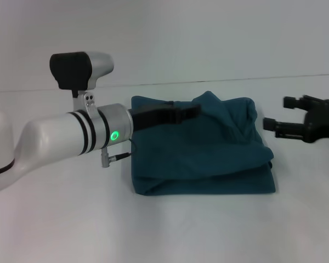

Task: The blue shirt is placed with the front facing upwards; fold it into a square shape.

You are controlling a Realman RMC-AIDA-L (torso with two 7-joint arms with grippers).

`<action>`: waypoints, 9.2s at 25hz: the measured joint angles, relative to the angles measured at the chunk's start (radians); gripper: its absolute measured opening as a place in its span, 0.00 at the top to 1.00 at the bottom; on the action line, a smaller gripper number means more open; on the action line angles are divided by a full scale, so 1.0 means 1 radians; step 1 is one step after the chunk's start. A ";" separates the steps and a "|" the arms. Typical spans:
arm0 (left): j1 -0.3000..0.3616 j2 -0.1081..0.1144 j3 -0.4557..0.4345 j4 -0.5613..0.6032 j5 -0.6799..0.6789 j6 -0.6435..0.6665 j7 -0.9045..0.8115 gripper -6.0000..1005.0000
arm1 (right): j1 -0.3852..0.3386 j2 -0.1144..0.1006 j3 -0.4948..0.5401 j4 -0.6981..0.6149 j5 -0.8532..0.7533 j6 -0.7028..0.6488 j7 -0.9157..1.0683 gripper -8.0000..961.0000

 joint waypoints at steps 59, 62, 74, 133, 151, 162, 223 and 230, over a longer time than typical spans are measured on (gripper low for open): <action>0.215 0.114 -0.600 0.120 0.421 0.972 0.389 0.21 | 0.173 0.029 -0.379 -0.030 -0.322 0.355 0.386 0.02; 0.215 0.114 -0.601 0.120 0.418 0.972 0.390 0.21 | 0.180 0.029 -0.403 -0.010 -0.350 0.382 0.408 0.02; 0.218 0.111 -0.623 0.120 0.423 0.973 0.390 0.21 | 0.162 0.023 -0.410 0.000 -0.482 0.412 0.503 0.02; 0.249 0.122 -0.723 0.120 0.426 1.003 0.375 0.21 | 0.340 0.035 -0.497 0.233 -0.258 0.604 0.628 0.92; 0.248 0.118 -0.723 0.118 0.421 1.003 0.377 0.21 | 0.317 0.020 -0.519 0.316 -0.286 0.864 0.635 0.92; 0.247 0.119 -0.723 0.114 0.423 0.992 0.377 0.21 | 0.241 0.001 -0.468 0.216 -0.285 0.908 0.684 0.91; 0.229 0.103 -0.715 0.106 0.462 0.757 0.211 0.21 | -0.022 -0.039 -0.290 0.003 0.109 -0.096 -0.133 0.02; 0.195 0.100 -0.715 0.106 0.580 0.660 0.022 0.21 | -0.067 -0.098 -0.200 -0.006 0.109 -0.299 -0.138 0.02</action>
